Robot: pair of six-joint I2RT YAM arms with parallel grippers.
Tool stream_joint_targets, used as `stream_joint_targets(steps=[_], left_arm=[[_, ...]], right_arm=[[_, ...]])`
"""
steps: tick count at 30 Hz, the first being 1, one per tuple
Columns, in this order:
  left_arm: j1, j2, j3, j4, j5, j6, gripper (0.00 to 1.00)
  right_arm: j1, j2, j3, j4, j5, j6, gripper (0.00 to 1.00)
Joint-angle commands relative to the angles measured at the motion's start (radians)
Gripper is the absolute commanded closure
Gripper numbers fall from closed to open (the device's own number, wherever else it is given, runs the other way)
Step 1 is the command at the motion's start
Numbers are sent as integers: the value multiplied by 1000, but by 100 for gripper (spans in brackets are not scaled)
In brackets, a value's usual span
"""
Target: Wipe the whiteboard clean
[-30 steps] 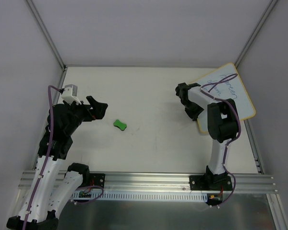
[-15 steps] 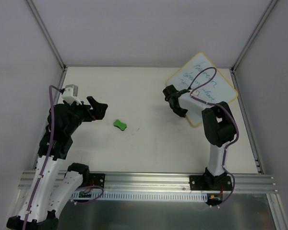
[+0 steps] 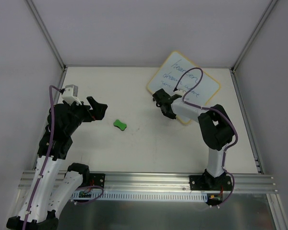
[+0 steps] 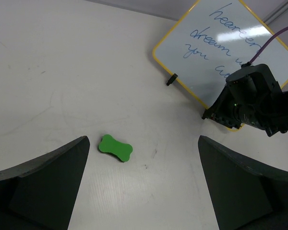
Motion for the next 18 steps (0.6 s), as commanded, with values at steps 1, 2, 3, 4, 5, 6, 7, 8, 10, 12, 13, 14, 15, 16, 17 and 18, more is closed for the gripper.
stream_joint_targets(steps=[1,2,3,4,5,6,7,8,10,12,13,14,15,16,17,18], left_arm=[[-6,-5,44,9,-16,28,1],[-6,-4,44,8,-22,29,1],[-6,-1,50,5,-25,34,1],[-5,2,53,2,-27,35,1],[-6,4,56,0,-28,37,1],[-6,10,59,0,-31,37,1],[-6,13,65,-3,-36,37,1],[-6,16,68,-3,-39,37,1],[-6,25,78,-7,-45,40,1],[-6,38,81,-10,-51,42,1],[-6,42,81,-10,-54,42,1],[-6,45,81,-12,-56,42,1],[-6,55,82,-14,-54,42,1],[-6,58,82,-12,-53,40,1],[-6,62,84,-12,-53,43,1],[-6,68,85,-14,-51,45,1]], right_arm=[[53,-39,-3,28,-174,-69,77],[53,-64,-3,28,-171,-73,72],[53,-79,1,28,-166,-93,61],[53,-96,1,28,-162,-104,57],[53,-134,1,29,-156,-113,53],[53,-157,1,26,-153,-145,46],[53,-182,4,28,-140,-165,43],[55,-231,9,28,-133,-190,40],[47,-283,14,29,-124,-278,34],[-3,-361,5,31,-149,-334,27],[-30,-389,-2,35,-206,-395,25],[-62,-418,-23,43,-243,-435,21],[-135,-449,-35,54,-280,-476,14],[-172,-511,-51,84,-368,-560,10],[-218,-542,-64,100,-411,-596,5],[-311,-573,-96,142,-454,-627,1]])
